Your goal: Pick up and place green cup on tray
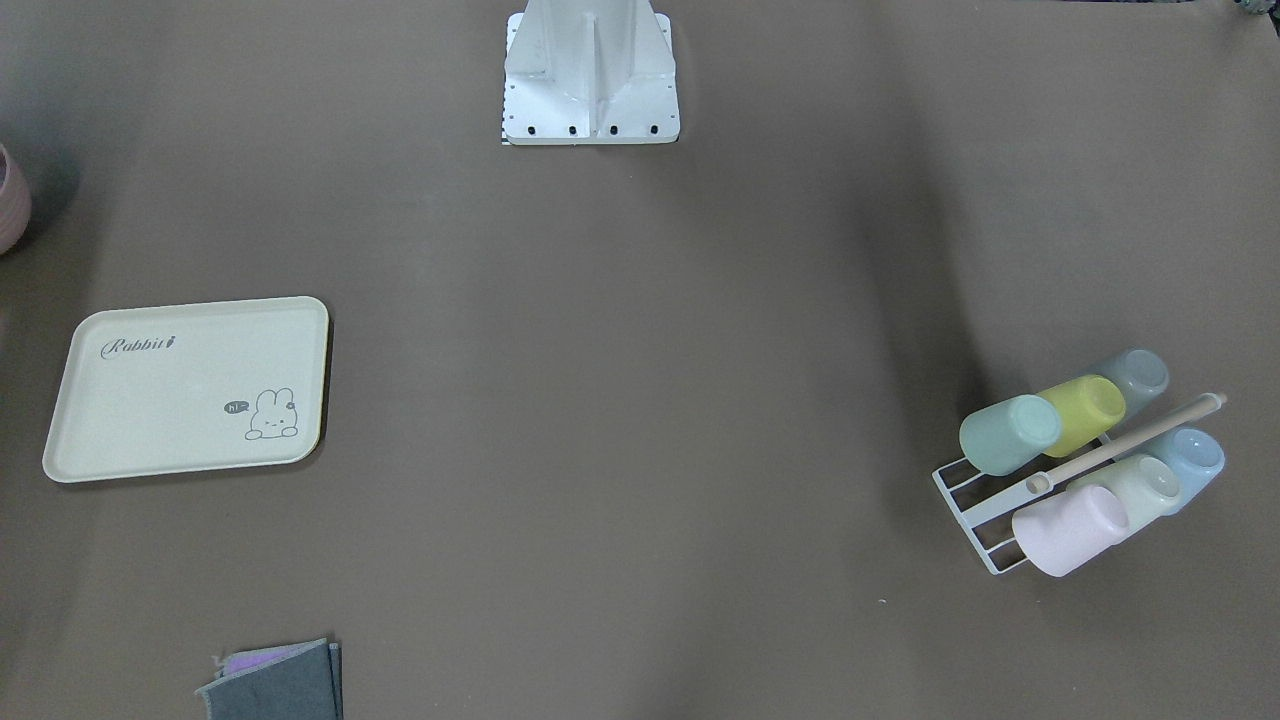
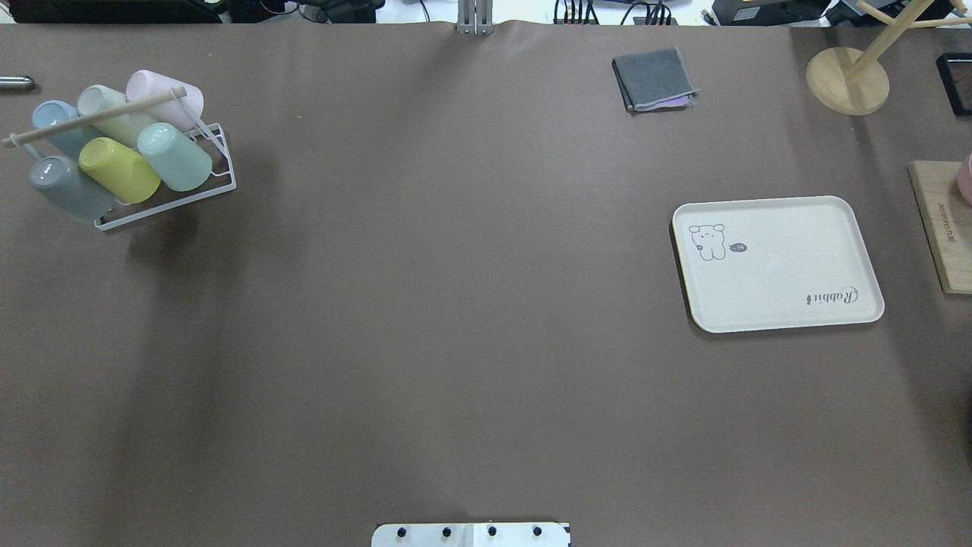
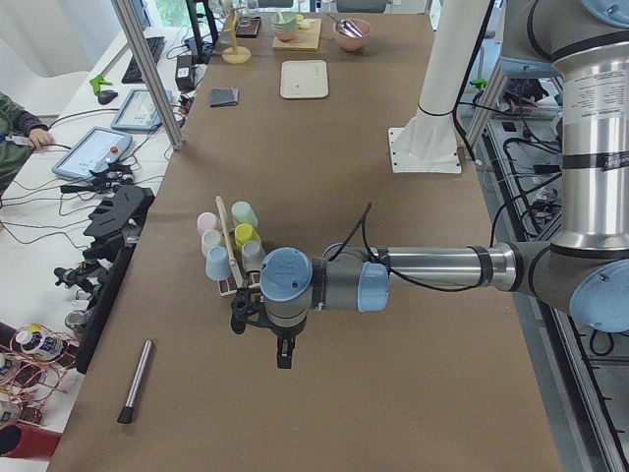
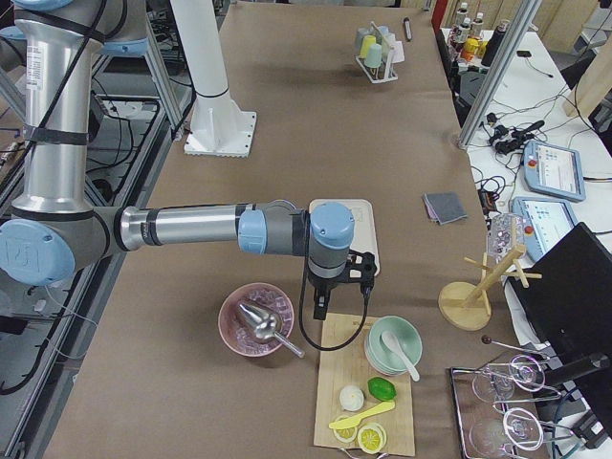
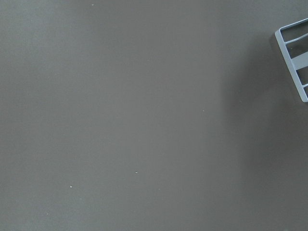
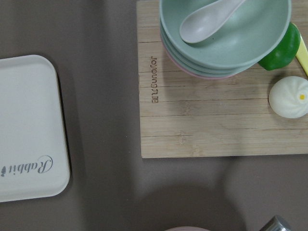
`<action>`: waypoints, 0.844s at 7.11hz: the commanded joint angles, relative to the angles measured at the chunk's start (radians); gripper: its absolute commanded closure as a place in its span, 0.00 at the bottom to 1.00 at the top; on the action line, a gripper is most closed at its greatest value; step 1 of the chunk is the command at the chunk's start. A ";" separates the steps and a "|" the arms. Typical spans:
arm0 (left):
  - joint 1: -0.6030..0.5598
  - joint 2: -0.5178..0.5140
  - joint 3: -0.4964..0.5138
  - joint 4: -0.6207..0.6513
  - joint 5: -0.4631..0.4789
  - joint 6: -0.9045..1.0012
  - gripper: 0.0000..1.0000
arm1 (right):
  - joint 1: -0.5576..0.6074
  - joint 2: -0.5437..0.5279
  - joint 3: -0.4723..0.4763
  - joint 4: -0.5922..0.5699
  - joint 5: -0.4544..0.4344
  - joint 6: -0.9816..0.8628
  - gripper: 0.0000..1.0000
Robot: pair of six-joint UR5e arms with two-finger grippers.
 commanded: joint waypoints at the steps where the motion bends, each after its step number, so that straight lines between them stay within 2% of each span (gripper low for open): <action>1: 0.000 0.008 -0.006 -0.003 0.001 0.007 0.02 | 0.000 -0.002 -0.002 0.000 -0.001 0.000 0.00; 6: 0.001 -0.002 -0.018 -0.018 -0.002 0.004 0.02 | 0.000 -0.002 -0.002 -0.002 0.000 0.000 0.00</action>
